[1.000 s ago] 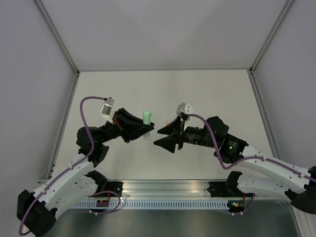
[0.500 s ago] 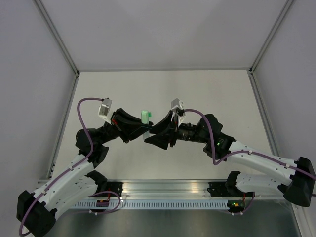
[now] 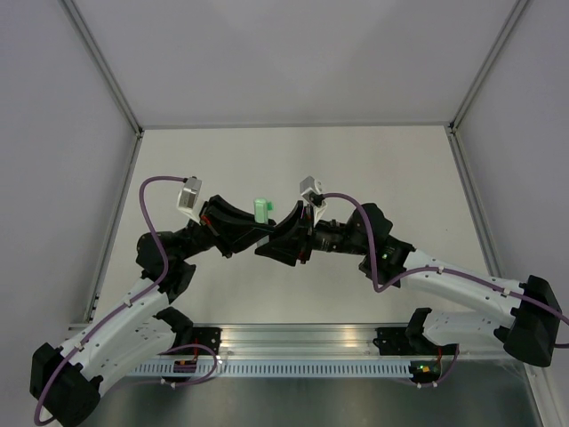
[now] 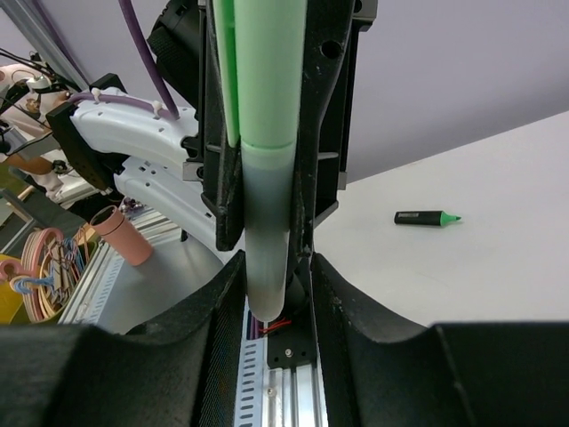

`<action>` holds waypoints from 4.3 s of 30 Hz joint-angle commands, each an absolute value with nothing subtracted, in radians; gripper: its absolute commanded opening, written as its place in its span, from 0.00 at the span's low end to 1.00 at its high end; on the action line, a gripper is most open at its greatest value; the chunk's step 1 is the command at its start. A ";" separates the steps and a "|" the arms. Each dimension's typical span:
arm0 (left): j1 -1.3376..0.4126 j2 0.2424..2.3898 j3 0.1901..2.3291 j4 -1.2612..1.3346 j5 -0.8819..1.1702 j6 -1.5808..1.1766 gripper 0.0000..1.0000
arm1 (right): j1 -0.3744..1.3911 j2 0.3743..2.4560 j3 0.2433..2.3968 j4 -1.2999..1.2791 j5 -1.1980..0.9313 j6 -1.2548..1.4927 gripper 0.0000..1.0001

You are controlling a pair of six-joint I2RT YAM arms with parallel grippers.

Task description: Insert the pens into the pen caps

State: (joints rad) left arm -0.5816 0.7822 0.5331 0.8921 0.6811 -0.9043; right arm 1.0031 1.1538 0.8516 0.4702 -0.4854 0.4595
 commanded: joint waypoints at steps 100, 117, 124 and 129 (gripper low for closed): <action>-0.627 0.858 0.327 1.026 0.893 -0.934 0.02 | 0.888 1.216 1.376 0.333 -0.425 0.463 0.00; -0.657 0.804 0.487 0.722 0.790 -0.832 0.15 | 0.868 1.214 1.303 0.214 -0.491 0.381 0.00; -0.657 0.784 0.805 0.289 0.516 -0.689 0.80 | 0.867 1.065 1.020 0.126 -0.425 0.259 0.00; -0.655 0.795 0.896 0.149 0.394 -0.618 1.00 | 0.868 0.987 0.853 0.114 -0.326 0.324 0.00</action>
